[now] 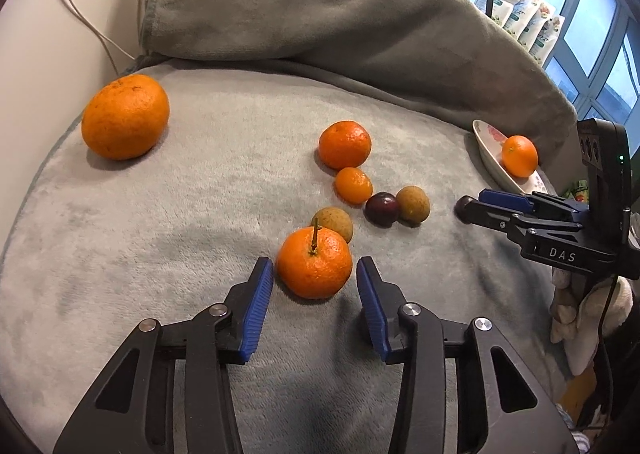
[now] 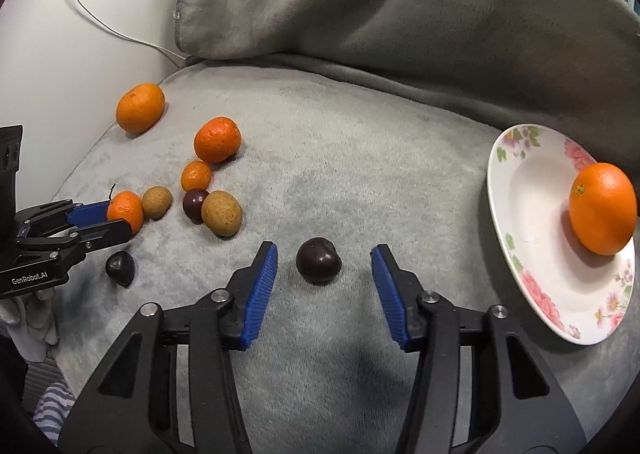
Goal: Organize fruits
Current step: 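Grasp the dark plum with the right gripper while the left gripper grasps the stemmed tangerine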
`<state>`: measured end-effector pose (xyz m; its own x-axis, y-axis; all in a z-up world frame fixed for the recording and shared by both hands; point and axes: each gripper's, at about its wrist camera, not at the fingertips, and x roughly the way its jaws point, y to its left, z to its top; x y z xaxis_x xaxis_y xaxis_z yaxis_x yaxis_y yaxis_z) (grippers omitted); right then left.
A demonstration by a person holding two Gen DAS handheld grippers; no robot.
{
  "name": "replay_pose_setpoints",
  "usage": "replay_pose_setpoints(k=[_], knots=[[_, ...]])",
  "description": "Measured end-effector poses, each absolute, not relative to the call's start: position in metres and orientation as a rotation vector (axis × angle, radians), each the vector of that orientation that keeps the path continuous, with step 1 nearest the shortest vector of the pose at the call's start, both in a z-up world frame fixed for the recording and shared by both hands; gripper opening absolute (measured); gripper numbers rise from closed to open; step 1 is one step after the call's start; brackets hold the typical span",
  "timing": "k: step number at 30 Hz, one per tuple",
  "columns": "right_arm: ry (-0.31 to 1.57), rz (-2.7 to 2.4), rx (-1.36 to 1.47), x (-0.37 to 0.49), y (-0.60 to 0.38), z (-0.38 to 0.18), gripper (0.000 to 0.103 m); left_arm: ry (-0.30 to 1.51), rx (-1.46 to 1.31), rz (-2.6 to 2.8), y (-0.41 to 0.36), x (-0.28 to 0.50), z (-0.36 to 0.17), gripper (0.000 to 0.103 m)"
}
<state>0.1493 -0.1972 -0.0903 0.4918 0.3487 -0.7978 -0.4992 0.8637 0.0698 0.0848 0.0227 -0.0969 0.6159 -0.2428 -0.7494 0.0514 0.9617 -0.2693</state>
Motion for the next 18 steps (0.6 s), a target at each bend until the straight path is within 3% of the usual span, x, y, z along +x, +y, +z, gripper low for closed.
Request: replay_pose_setpoints(k=[13,18], knots=[[0.943,0.517,-0.192,0.1518,-0.1916,-0.0981,0.04,0.89,-0.251,-0.176,0.0254,0.0871,-0.1001,0.036],[0.949,0.518,-0.193,0.1542,-0.1908,-0.1005,0.03,0.886,-0.257,-0.176,0.0268,0.0855,-0.0999,0.036]])
